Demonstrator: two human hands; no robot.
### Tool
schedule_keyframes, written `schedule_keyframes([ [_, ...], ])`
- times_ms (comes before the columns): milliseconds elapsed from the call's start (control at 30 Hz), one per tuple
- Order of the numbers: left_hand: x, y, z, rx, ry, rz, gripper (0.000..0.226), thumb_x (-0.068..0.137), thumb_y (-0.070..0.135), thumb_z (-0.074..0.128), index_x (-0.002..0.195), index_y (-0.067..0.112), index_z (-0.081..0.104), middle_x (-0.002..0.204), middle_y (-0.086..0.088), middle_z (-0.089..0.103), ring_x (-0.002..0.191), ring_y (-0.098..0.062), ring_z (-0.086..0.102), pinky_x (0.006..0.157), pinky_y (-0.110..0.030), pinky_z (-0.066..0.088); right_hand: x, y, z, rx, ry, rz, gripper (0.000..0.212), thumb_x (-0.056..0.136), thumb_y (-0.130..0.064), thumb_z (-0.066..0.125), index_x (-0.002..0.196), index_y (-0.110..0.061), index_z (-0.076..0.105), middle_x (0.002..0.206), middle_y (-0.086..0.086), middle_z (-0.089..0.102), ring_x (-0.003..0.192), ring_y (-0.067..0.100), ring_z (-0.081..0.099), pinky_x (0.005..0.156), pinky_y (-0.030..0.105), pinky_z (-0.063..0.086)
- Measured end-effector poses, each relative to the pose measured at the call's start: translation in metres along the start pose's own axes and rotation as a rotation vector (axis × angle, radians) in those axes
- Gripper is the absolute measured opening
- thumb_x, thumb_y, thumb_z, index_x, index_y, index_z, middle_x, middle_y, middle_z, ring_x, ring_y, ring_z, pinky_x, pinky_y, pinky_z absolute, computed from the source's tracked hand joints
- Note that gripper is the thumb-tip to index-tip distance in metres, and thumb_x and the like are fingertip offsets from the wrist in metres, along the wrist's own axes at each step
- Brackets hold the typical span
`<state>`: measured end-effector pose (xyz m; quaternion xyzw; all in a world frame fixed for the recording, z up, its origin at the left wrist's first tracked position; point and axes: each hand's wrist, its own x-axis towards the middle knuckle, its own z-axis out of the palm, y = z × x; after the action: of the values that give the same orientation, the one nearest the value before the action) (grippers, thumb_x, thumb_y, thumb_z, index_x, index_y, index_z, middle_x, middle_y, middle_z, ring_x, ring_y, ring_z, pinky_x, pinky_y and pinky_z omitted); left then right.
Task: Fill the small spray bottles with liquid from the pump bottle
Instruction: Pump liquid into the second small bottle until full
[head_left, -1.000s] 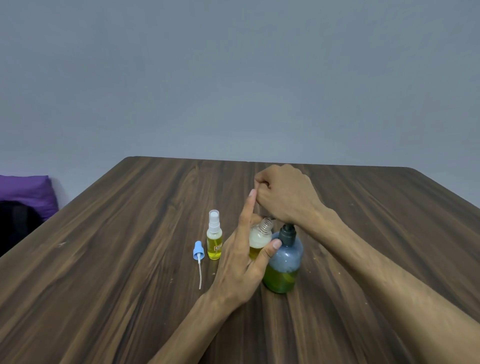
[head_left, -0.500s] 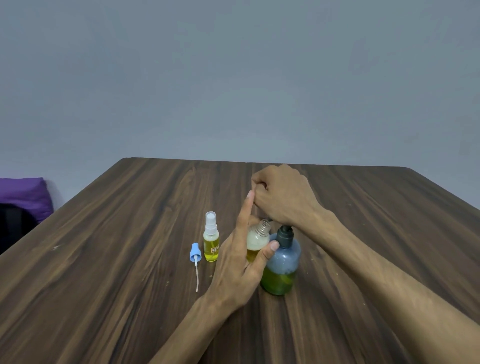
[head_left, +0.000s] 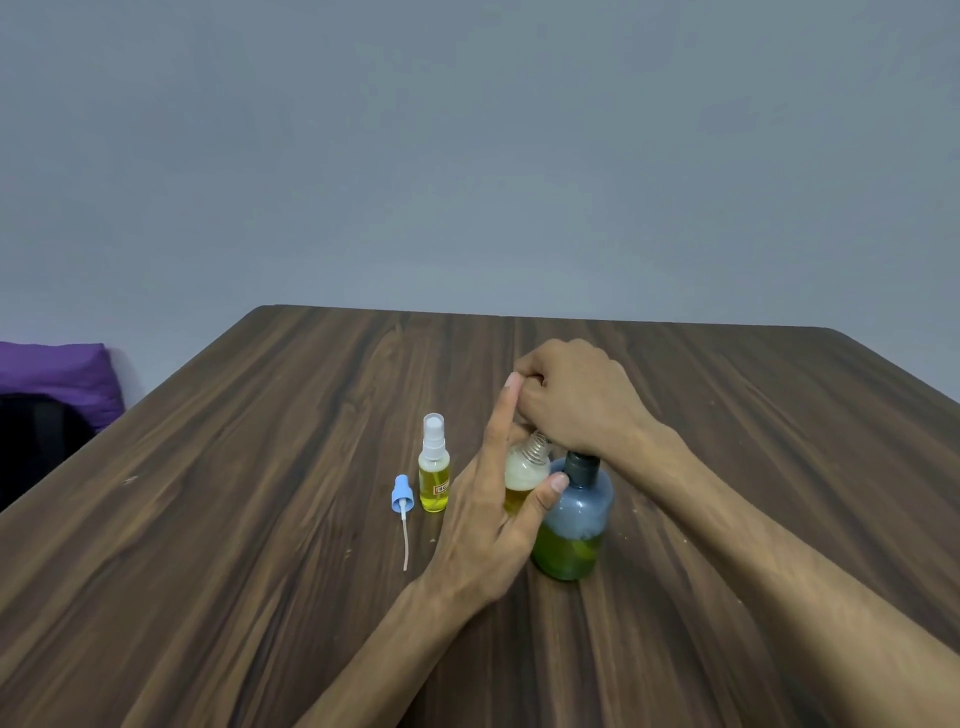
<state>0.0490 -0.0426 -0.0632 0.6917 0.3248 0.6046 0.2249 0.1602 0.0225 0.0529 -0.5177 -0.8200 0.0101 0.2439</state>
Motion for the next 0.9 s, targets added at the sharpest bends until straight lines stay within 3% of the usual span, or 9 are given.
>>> schedule_keyframes([
  [133,-0.0015,-0.0006,-0.0002,0.050,0.045,0.006,0.089,0.103,0.021,0.066,0.166,0.052,0.010,0.098,0.011,0.069,0.089,-0.017,0.069,0.087,-0.046,0.058,0.0051,-0.0001,-0.0080,0.028,0.066,-0.046,0.019,0.077,-0.018,0.044,0.061,-0.009,0.051,0.054,0.001,0.055,0.057,0.023,0.050,0.056,0.032,0.042],
  [300,-0.0002,0.0005,0.0009,0.008,0.016,-0.016,0.088,0.104,0.021,0.066,0.166,0.052,0.011,0.118,0.021,0.072,0.109,-0.012,0.071,0.100,-0.039,0.059,0.0013,-0.0013,-0.0033,0.023,-0.007,-0.013,0.025,0.079,-0.018,0.048,0.056,-0.013,0.040,0.051,-0.002,0.046,0.056,0.021,0.043,0.055,0.032,0.033],
  [400,-0.0011,-0.0019,-0.0002,0.042,0.033,0.002,0.089,0.103,0.021,0.066,0.166,0.052,0.010,0.104,0.004,0.071,0.097,-0.023,0.070,0.092,-0.047,0.058,0.0046,-0.0019,-0.0092,0.025,0.044,-0.061,0.020,0.076,-0.020,0.043,0.057,-0.013,0.041,0.051,-0.001,0.046,0.054,0.019,0.039,0.054,0.032,0.038],
  [467,-0.0016,-0.0027,-0.0008,0.050,0.031,0.012,0.089,0.103,0.021,0.066,0.166,0.051,0.011,0.101,0.004,0.069,0.095,-0.018,0.070,0.092,-0.042,0.059,0.0057,-0.0013,-0.0080,0.028,0.046,-0.061,0.020,0.077,-0.020,0.043,0.058,-0.013,0.043,0.052,-0.002,0.048,0.054,0.018,0.040,0.055,0.032,0.040],
  [567,-0.0008,-0.0038,0.0005,0.017,0.019,-0.012,0.087,0.104,0.023,0.065,0.167,0.051,0.011,0.119,0.002,0.066,0.110,-0.017,0.069,0.101,-0.035,0.054,0.0033,-0.0014,-0.0023,-0.006,0.000,-0.037,0.026,0.081,-0.018,0.049,0.056,-0.012,0.042,0.052,-0.002,0.049,0.055,0.019,0.044,0.054,0.031,0.033],
  [633,-0.0013,-0.0027,0.0003,0.027,0.022,-0.011,0.088,0.104,0.022,0.065,0.166,0.052,0.011,0.111,-0.002,0.069,0.102,-0.029,0.070,0.098,-0.044,0.059,0.0046,-0.0013,-0.0057,0.000,0.015,-0.058,0.025,0.080,-0.020,0.047,0.056,-0.013,0.040,0.051,-0.001,0.046,0.053,0.019,0.040,0.054,0.031,0.034],
  [700,-0.0018,-0.0020,-0.0008,0.056,0.039,0.011,0.089,0.103,0.022,0.066,0.165,0.054,0.011,0.097,0.006,0.068,0.089,-0.023,0.068,0.087,-0.049,0.057,0.0067,-0.0018,-0.0090,0.011,0.056,-0.079,0.020,0.075,-0.023,0.041,0.058,-0.013,0.041,0.052,0.000,0.047,0.054,0.018,0.039,0.055,0.032,0.039],
  [833,-0.0005,-0.0040,0.0010,-0.001,0.013,-0.009,0.086,0.105,0.025,0.064,0.167,0.050,0.010,0.106,0.003,0.073,0.097,-0.027,0.072,0.091,-0.054,0.058,0.0021,-0.0029,-0.0035,-0.013,0.002,-0.022,0.023,0.080,-0.018,0.047,0.059,-0.012,0.043,0.054,0.001,0.050,0.056,0.021,0.043,0.054,0.032,0.033],
  [900,-0.0009,-0.0037,0.0010,0.019,0.021,-0.007,0.087,0.105,0.025,0.065,0.167,0.050,0.010,0.100,0.004,0.071,0.092,-0.024,0.070,0.088,-0.052,0.057,0.0025,-0.0018,-0.0063,-0.014,0.020,-0.033,0.021,0.079,-0.017,0.047,0.059,-0.010,0.045,0.054,0.004,0.052,0.055,0.021,0.043,0.054,0.032,0.036],
])
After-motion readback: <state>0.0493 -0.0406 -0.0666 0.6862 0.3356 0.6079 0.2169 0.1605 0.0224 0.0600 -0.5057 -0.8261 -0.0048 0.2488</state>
